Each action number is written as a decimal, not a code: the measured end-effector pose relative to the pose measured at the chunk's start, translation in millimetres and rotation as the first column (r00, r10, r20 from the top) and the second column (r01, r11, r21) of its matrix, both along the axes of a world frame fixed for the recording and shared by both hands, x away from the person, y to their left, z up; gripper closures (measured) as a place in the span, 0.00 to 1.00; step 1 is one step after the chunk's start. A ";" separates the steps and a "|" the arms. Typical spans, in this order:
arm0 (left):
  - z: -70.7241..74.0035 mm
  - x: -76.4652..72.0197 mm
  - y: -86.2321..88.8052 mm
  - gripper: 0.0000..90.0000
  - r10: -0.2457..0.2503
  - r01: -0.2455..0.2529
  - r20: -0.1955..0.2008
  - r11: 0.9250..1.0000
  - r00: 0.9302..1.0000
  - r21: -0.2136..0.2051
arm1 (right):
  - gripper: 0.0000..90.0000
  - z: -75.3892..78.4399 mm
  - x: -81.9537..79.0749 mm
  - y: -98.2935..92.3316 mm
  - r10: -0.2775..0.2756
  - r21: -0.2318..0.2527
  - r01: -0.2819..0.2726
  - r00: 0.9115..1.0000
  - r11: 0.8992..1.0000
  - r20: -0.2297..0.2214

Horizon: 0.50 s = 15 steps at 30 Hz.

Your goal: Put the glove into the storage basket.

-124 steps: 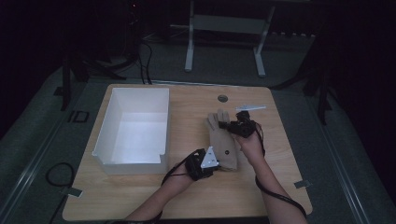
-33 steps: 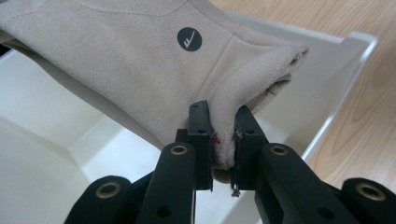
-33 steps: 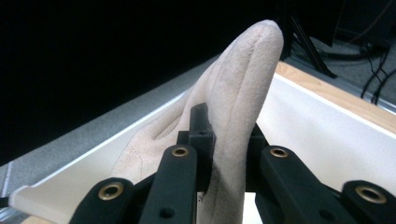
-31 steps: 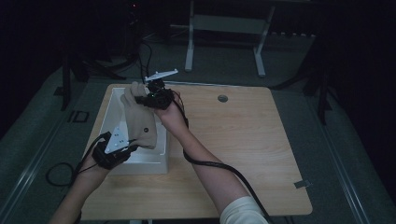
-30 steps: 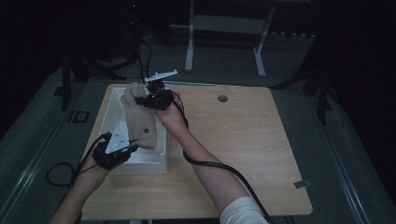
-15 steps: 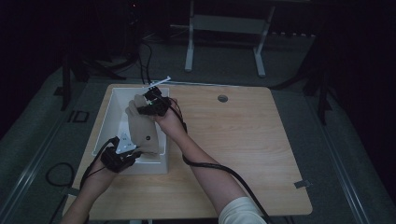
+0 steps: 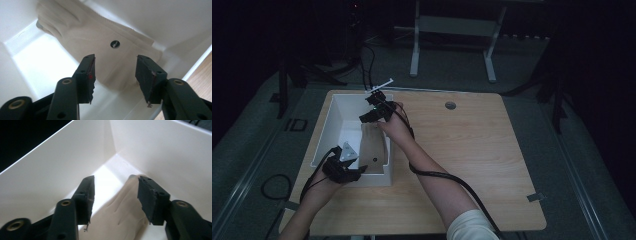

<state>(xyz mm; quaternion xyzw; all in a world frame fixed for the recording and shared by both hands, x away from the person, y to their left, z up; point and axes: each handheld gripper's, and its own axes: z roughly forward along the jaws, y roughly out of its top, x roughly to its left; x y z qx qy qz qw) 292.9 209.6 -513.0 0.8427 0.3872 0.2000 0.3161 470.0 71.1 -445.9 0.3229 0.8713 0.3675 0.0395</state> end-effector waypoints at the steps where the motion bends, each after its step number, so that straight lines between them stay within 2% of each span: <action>1: 0.4 -0.3 0.9 0.50 0.005 -0.005 0.000 1.000 1.000 -0.011 | 0.50 0.9 0.4 -2.2 -0.003 0.000 0.003 1.000 1.000 -0.001; 4: 2.8 -2.1 -0.2 0.45 0.023 -0.023 0.010 0.999 1.000 -0.024 | 0.46 3.0 0.5 -9.3 -0.002 0.024 0.002 1.000 1.000 -0.003; 7: 7.7 -4.2 -1.6 0.34 0.044 -0.042 0.030 0.997 0.999 -0.069 | 0.40 5.4 -1.2 -16.2 0.002 0.044 -0.002 1.000 0.999 0.004; 8: 9.6 -4.8 -1.5 0.29 0.054 -0.051 0.037 0.995 0.998 -0.091 | 0.38 6.3 -1.9 -18.6 0.004 0.057 -0.005 1.000 0.998 0.004; 10: 13.9 -5.2 -0.5 0.24 0.078 -0.072 0.044 0.988 0.996 -0.140 | 0.33 8.1 -2.9 -24.1 0.012 0.088 -0.013 1.000 0.996 0.003; 12: 18.2 -6.6 -0.3 0.17 0.084 -0.073 0.064 0.984 0.994 -0.162 | 0.28 10.3 -4.6 -29.5 0.030 0.120 -0.029 1.000 0.992 -0.001; 13: 20.3 -7.5 -0.4 0.17 0.084 -0.070 0.075 0.982 0.994 -0.178 | 0.23 11.3 -5.5 -32.0 0.045 0.127 -0.044 0.999 0.991 -0.001; 15: 24.4 -9.6 -1.1 0.16 0.089 -0.068 0.092 0.976 0.992 -0.209 | 0.22 13.1 -8.3 -37.1 0.058 0.150 -0.059 0.998 0.987 0.011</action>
